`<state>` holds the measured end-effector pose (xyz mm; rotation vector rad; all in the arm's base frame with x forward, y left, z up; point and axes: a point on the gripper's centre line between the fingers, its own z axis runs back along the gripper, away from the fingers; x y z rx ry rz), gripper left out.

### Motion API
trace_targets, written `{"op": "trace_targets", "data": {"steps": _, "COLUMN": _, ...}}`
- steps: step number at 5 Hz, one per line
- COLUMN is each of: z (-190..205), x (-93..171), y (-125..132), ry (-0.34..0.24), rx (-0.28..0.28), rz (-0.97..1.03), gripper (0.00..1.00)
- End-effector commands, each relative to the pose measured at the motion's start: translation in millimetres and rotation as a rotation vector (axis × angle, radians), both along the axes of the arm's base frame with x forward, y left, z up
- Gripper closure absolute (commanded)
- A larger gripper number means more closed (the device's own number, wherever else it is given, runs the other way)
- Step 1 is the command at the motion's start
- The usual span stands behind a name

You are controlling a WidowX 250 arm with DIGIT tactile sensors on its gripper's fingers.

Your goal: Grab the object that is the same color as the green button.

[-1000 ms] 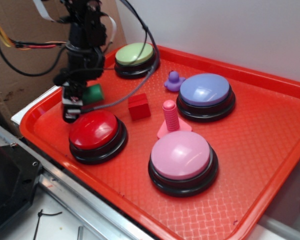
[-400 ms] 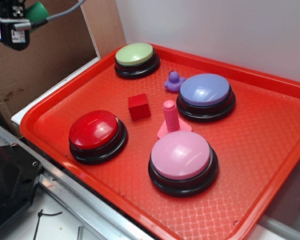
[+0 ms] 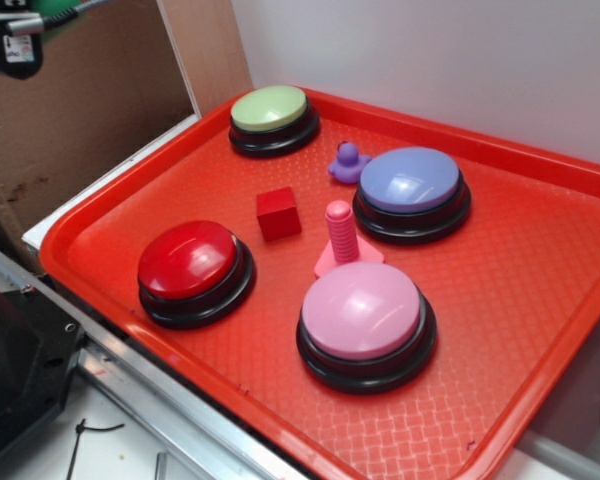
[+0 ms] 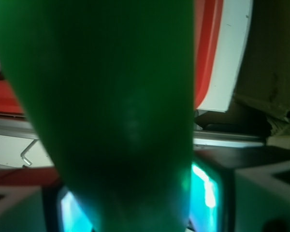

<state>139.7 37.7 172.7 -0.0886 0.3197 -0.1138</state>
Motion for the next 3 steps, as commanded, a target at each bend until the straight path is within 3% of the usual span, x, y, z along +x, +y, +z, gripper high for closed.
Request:
{"op": "trace_targets", "data": {"steps": 1, "z": 13.3, "x": 4.6, "y": -10.6, "ry": -0.02, "rx": 0.063, "rz": -0.039, "gripper": 1.0}}
{"op": "trace_targets", "data": {"steps": 3, "z": 2.9, "x": 13.1, "y": -16.7, "ry": 0.024, "rx": 0.1, "rz": -0.068, "gripper": 1.0}}
